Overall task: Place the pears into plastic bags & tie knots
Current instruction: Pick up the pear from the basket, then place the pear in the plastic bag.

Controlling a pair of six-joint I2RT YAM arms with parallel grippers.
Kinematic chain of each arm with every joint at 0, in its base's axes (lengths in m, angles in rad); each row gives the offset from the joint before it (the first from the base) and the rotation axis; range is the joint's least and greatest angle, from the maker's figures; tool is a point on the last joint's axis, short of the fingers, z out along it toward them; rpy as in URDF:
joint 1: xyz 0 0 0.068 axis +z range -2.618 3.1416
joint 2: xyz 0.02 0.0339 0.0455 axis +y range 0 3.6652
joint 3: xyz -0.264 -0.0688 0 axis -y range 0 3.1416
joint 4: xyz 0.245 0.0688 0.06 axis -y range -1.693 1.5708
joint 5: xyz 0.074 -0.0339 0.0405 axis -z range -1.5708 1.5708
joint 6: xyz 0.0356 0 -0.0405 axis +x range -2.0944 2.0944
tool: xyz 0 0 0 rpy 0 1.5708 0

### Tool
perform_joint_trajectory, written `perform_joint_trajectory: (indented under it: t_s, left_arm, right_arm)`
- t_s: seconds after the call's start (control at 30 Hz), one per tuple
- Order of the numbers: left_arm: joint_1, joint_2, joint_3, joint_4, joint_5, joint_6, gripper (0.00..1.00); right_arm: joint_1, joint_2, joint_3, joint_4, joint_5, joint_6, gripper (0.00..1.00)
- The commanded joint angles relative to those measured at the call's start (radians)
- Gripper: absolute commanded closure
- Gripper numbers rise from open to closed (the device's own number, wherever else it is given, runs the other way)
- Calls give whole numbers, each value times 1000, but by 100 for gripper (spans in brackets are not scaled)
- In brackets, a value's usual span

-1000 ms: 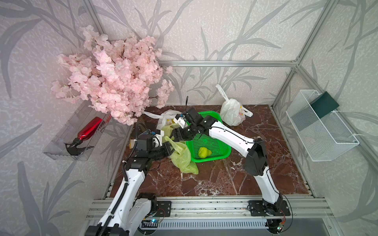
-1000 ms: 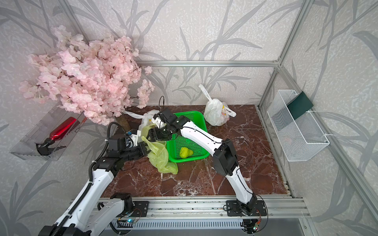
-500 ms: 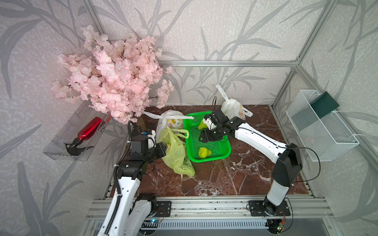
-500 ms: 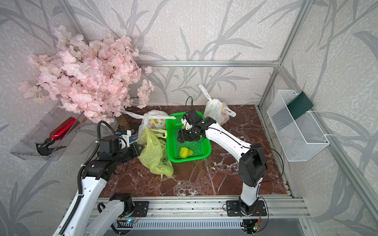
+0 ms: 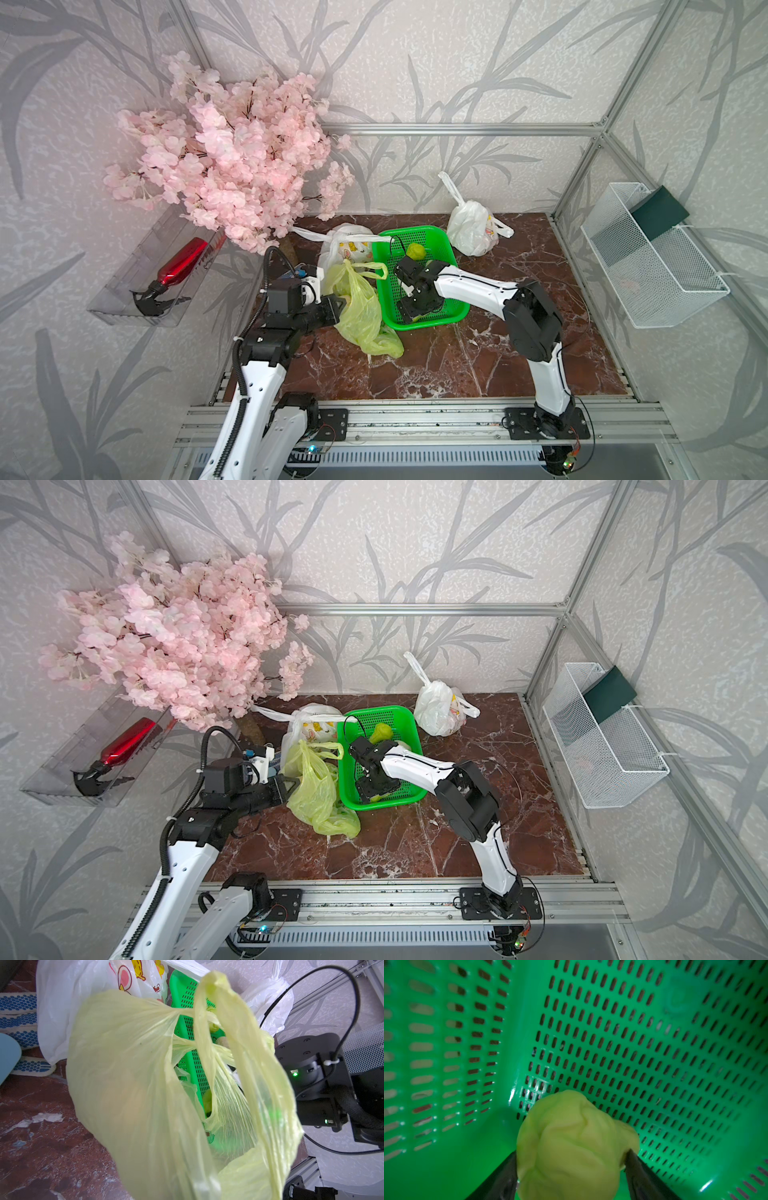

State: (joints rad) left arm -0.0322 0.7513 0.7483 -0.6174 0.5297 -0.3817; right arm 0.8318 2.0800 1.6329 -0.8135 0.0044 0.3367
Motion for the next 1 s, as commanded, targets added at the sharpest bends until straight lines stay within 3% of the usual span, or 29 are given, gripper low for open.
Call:
perform_joint_trajectory:
  t_s: [0.0,0.1,0.2,0.4,0.5,0.97]
  left_arm:
    - [3,-10,-21,-8,35,68,100]
    - [3,-10,-23,-59,-4,89,100]
    - [1,-15,-38,-69,-67,59,100]
    - [1,-32,-48,-78,-102,18,100]
    - [1,-44,-53,-70,-69,29,100]
    - [-1,-58,-70,-52,-65,41,100]
  right_arm:
    - [-7,-2,2,-5,114,-39,35]
    - [-10,-98,-52,69,66,-68,58]
    - [-10,-191,-76,105,-26,-103,70]
    - [15,-229,52,38,-348,-92,73]
    - [56,-177,148,14,-409,-65,74]
    - [109,-150,508,5,-396,0,76]
